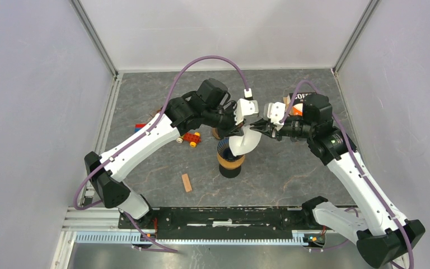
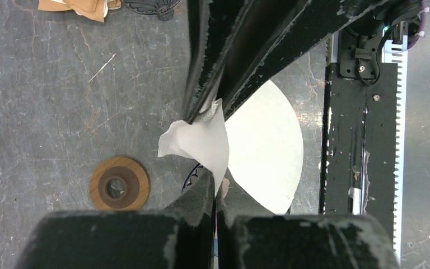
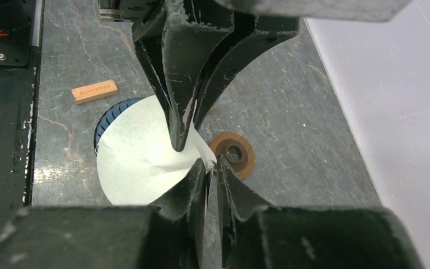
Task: Place the coffee filter in the dripper
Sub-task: Pick up the coffee filter from the coffee filter holder.
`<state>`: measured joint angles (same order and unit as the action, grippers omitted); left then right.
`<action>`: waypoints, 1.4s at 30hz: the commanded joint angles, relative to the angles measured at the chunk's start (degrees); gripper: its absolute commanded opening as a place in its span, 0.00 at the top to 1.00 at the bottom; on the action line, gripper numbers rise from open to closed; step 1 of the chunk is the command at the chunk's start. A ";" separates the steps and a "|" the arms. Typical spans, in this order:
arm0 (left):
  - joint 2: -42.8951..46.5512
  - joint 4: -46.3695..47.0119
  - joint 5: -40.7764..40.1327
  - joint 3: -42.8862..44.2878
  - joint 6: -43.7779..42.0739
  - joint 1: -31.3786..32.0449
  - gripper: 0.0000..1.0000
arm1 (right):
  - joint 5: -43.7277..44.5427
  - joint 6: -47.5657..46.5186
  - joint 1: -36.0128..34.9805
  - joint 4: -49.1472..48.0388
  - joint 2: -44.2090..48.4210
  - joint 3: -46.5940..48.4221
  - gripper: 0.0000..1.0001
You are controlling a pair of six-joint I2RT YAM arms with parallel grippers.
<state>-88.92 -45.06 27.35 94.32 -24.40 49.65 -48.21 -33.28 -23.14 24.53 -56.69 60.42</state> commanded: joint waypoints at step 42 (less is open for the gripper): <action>-0.67 3.32 -0.69 1.43 3.05 0.45 0.98 | 2.08 8.46 -0.31 -8.49 0.23 -3.48 0.66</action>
<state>-89.01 -43.59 24.64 94.35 -23.68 49.91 -45.43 -26.61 -23.14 19.14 -56.36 57.12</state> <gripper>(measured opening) 0.031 0.354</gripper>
